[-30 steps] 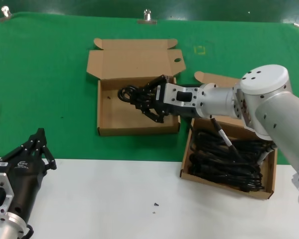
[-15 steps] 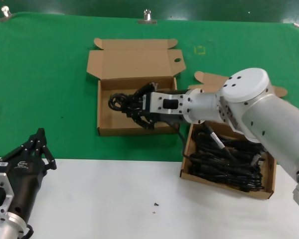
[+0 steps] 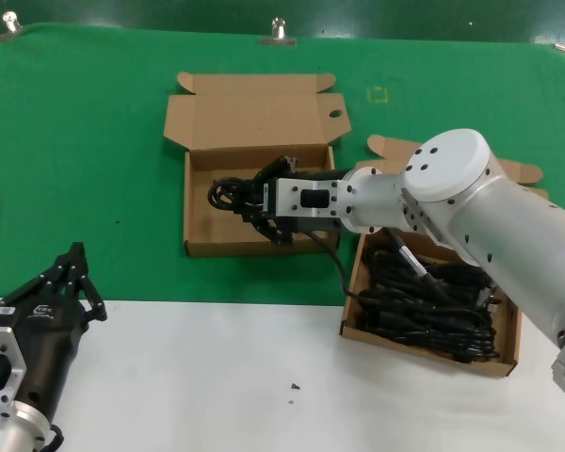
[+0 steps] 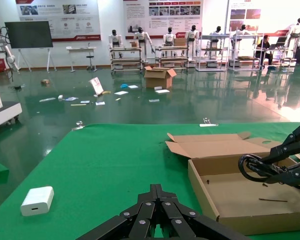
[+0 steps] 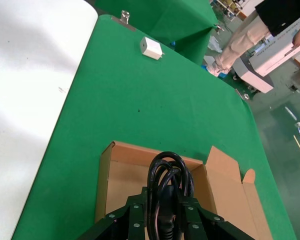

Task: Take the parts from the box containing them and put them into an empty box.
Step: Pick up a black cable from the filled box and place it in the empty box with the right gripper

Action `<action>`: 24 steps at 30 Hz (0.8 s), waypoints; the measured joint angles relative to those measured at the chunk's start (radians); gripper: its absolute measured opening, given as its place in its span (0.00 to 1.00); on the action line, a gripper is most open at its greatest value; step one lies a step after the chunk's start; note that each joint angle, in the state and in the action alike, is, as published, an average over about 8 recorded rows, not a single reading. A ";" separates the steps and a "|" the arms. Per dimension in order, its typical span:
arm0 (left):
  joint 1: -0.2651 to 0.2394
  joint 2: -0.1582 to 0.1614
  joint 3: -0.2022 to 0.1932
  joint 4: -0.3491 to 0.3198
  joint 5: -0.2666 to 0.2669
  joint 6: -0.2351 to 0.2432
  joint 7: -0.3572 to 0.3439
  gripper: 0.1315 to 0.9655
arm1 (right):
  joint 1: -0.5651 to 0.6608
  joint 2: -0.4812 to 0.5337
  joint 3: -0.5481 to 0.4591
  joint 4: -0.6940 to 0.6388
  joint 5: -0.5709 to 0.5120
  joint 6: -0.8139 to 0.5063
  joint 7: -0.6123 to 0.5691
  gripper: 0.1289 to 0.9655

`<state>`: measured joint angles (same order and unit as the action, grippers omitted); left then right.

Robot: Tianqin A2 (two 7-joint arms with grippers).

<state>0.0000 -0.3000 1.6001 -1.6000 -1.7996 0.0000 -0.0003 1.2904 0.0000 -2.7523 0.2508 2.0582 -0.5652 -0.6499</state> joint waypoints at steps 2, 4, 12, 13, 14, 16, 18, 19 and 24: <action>0.000 0.000 0.000 0.000 0.000 0.000 0.000 0.01 | -0.002 0.000 0.000 0.004 -0.010 0.007 0.009 0.13; 0.000 0.000 0.000 0.000 0.000 0.000 0.000 0.01 | -0.006 0.000 0.000 0.007 -0.020 0.014 0.017 0.13; 0.000 0.000 0.000 0.000 0.000 0.000 0.000 0.01 | -0.028 0.000 -0.001 0.021 -0.047 0.044 0.027 0.13; 0.000 0.000 0.000 0.000 0.000 0.000 0.000 0.01 | -0.031 0.000 -0.001 0.023 -0.047 0.048 0.027 0.13; 0.000 0.000 0.000 0.000 0.000 0.000 0.000 0.01 | -0.033 0.000 -0.001 0.025 -0.047 0.052 0.026 0.13; 0.000 0.000 0.000 0.000 0.000 0.000 0.000 0.01 | -0.036 0.000 -0.001 0.029 -0.046 0.059 0.025 0.13; 0.000 0.000 0.000 0.000 0.000 0.000 0.000 0.01 | -0.038 0.000 -0.001 0.032 -0.044 0.064 0.024 0.13; 0.000 0.000 0.000 0.000 0.000 0.000 0.000 0.01 | -0.039 0.000 -0.001 0.033 -0.044 0.066 0.024 0.13; 0.000 0.000 0.000 0.000 0.000 0.000 0.000 0.01 | -0.040 0.000 -0.001 0.035 -0.043 0.070 0.024 0.13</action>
<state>0.0000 -0.3000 1.6001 -1.6000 -1.7996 0.0000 -0.0004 1.2506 0.0000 -2.7530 0.2858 2.0156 -0.4954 -0.6264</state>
